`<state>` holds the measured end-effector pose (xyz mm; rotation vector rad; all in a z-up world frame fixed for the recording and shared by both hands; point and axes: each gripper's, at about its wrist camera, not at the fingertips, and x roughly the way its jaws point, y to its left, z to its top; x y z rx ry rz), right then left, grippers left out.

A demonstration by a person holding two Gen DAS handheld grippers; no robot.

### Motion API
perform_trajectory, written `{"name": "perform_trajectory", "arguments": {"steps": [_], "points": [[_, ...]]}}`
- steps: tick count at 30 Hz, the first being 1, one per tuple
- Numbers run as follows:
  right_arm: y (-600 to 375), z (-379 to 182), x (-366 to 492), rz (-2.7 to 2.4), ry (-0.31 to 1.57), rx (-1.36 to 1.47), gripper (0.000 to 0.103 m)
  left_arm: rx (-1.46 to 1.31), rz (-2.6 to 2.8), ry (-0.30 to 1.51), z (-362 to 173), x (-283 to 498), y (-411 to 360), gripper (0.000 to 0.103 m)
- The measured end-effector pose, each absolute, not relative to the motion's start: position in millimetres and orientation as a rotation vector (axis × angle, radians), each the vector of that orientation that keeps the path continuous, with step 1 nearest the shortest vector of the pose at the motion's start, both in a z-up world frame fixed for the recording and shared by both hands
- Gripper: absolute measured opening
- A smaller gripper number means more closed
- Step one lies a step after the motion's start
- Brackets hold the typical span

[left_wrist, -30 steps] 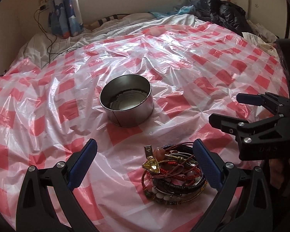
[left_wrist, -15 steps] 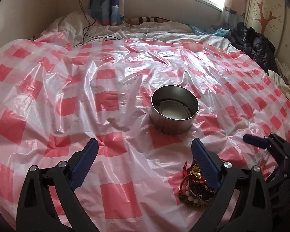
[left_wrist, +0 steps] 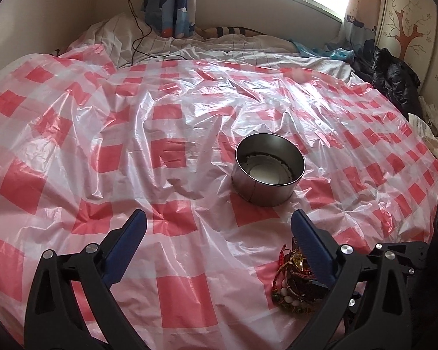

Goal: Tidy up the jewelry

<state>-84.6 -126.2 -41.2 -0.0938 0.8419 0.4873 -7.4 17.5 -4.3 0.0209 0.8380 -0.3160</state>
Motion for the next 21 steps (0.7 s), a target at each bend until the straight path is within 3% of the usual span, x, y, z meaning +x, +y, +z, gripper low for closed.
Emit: {"name": "perform_trajectory", "arguments": {"steps": [3,16,21], "points": [[-130,-39,-85,0.498,0.834,-0.055,0.003,0.019,-0.314,0.84,-4,-7,17,0.095],[-231,-6,-79,0.644,0.615,0.661,0.003,-0.018,-0.451,0.938,-17,-4,5,0.095],[-259,-4,-77,0.65,0.563,0.82,0.003,0.1,-0.536,0.981,-32,-14,-28,0.095]]}}
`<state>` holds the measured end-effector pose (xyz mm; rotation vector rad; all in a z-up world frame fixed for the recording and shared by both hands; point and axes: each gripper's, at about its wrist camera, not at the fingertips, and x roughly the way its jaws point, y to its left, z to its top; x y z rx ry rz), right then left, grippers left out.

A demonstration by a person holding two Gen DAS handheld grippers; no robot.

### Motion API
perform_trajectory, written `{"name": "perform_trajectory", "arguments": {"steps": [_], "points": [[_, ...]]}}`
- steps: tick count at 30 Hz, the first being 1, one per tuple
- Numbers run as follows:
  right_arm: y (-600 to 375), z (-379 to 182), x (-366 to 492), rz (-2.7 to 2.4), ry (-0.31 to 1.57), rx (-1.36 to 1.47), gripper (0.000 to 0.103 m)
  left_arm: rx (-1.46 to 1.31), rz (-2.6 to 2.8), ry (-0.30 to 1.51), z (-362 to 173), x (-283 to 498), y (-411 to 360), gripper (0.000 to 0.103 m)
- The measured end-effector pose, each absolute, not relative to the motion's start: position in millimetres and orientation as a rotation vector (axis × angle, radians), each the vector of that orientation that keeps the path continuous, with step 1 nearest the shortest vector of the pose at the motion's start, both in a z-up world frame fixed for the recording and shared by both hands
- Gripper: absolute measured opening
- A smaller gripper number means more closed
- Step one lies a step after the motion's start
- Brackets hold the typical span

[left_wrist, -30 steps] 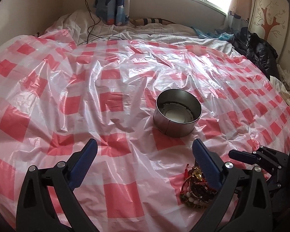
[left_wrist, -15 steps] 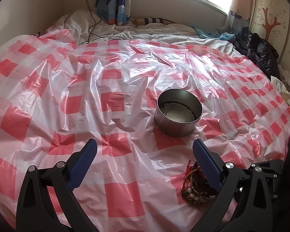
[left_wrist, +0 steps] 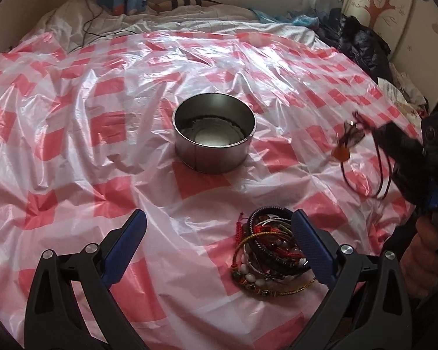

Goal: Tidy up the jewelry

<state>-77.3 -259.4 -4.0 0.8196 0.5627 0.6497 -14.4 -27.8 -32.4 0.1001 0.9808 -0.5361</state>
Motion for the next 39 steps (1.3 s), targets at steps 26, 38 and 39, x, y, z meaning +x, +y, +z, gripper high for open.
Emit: {"name": "perform_trajectory", "arguments": {"steps": [26,38,39], "points": [[-265,-11,-81,0.664,0.583,0.835,0.003,0.025,-0.799,1.068,-42,-25,-21,0.003],[-266,-9,-81,0.667,0.567,0.839,0.003,-0.119,-0.905,0.955,-10,-24,-6,0.002],[-267,-7,-81,0.666,0.559,0.842,0.003,-0.136,-0.901,0.946,-7,-21,-4,0.002]]}}
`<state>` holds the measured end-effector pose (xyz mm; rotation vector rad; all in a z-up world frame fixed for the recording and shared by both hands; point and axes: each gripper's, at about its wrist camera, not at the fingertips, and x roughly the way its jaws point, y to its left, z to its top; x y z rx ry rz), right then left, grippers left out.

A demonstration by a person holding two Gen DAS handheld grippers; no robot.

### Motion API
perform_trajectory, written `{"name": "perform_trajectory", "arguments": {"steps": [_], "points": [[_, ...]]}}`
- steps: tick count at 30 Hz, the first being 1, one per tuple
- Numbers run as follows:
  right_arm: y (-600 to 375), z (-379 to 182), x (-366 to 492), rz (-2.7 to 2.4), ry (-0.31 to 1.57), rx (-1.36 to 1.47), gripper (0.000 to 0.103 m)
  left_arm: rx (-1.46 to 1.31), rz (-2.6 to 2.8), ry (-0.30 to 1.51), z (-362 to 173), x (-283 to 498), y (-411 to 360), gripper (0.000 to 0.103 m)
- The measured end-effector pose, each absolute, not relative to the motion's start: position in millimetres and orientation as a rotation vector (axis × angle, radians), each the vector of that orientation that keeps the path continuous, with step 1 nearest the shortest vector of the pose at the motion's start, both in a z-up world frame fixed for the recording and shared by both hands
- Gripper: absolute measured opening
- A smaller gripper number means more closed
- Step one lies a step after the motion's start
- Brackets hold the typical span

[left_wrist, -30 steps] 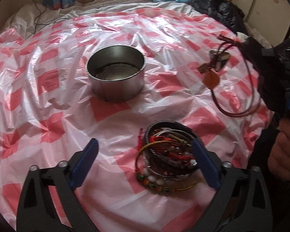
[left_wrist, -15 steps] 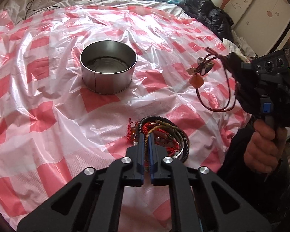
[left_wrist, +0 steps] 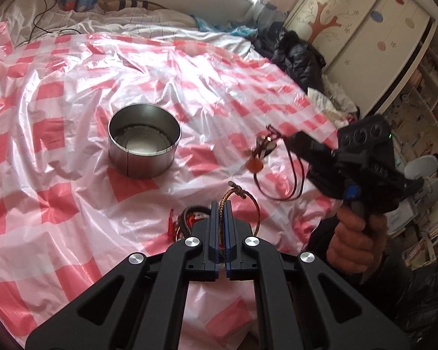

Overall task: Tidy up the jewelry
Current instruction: 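Carry both held necklaces over the steel tin and open both grippers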

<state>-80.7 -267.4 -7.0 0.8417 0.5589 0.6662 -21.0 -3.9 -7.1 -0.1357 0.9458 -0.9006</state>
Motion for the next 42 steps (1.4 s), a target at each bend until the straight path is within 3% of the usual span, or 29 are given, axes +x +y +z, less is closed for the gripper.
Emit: {"name": "perform_trajectory", "arguments": {"steps": [15,27,29,30,31,33,36,41,42], "points": [[-266,17,-33,0.653,0.557,0.752,0.003,-0.258,-0.654,0.879,-9,69,-29,0.002],[-242,20,25,0.614,0.609,0.617,0.003,-0.256,-0.457,1.006,-48,112,-27,0.003],[-229,16,37,0.587,0.634,0.542,0.003,-0.278,-0.423,1.027,-48,113,-19,0.007],[-221,13,43,0.572,0.652,0.499,0.003,-0.294,-0.409,1.019,-45,112,-13,0.016],[-214,10,48,0.56,0.67,0.462,0.003,-0.3,-0.387,1.003,-41,110,-6,0.034],[-199,-1,58,0.541,0.724,0.399,0.003,-0.301,-0.338,0.954,-32,103,7,0.054],[-183,-21,70,0.513,0.84,0.329,0.003,-0.282,-0.32,0.931,-23,95,19,0.057],[-207,-3,47,0.479,0.761,0.378,0.004,-0.239,-0.343,0.939,-18,77,24,0.061],[-214,0,40,0.469,0.749,0.396,0.013,-0.228,-0.358,0.945,-18,73,22,0.062]]}}
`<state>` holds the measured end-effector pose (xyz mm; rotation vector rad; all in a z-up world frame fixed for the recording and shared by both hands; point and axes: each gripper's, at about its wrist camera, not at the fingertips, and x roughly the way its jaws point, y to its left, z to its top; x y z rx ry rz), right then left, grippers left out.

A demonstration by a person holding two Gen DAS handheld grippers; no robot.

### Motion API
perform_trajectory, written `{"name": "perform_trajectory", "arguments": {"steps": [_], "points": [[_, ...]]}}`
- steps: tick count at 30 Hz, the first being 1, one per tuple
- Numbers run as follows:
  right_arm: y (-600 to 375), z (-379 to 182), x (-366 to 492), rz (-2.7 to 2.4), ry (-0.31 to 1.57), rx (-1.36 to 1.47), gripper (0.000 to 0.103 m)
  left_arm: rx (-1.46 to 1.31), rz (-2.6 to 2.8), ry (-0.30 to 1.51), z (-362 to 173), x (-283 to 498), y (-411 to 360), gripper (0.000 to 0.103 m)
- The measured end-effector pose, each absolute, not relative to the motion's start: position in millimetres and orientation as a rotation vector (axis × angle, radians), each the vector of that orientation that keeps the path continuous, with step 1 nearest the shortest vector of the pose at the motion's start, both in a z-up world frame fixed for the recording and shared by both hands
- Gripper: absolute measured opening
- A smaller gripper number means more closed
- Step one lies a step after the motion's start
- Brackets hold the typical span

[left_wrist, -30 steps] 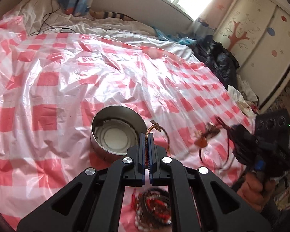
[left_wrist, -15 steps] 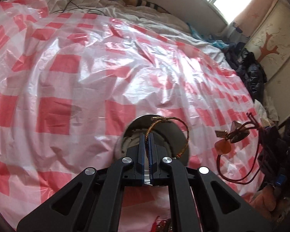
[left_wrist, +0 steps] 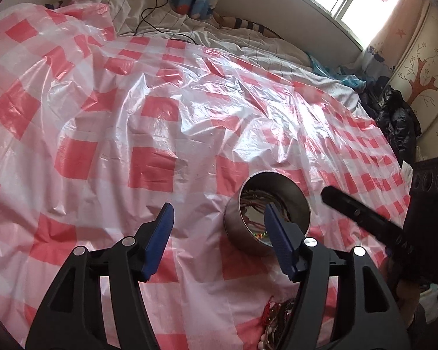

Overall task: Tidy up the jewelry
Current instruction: 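Carry both held necklaces over the steel tin and open both grippers, then grasp the black cord bangle from the pile with the left gripper and lift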

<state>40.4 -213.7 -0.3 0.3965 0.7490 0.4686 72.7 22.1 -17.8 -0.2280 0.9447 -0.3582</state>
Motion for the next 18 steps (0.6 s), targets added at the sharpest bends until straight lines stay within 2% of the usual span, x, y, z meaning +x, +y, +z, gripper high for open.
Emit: {"name": "perform_trajectory", "arguments": {"steps": [1,2,3,11,16,18], "points": [[-224,2,31,0.448,0.736,0.419,0.024,-0.216,-0.377,0.953,-18,68,19,0.063],[-231,4,23,0.419,0.723,0.434,0.048,-0.201,-0.407,0.969,-19,63,15,0.063],[-239,4,14,0.389,0.711,0.453,0.055,-0.182,-0.443,0.985,-21,58,10,0.063],[-268,-22,-43,0.355,0.783,0.627,0.055,0.012,-0.59,1.057,-37,14,-35,0.065],[-266,-32,-56,0.348,0.807,0.656,0.059,0.048,-0.622,1.117,-54,2,-51,0.065],[-263,-32,-55,0.349,0.807,0.648,0.06,0.065,-0.634,1.118,-55,-4,-56,0.062]]}}
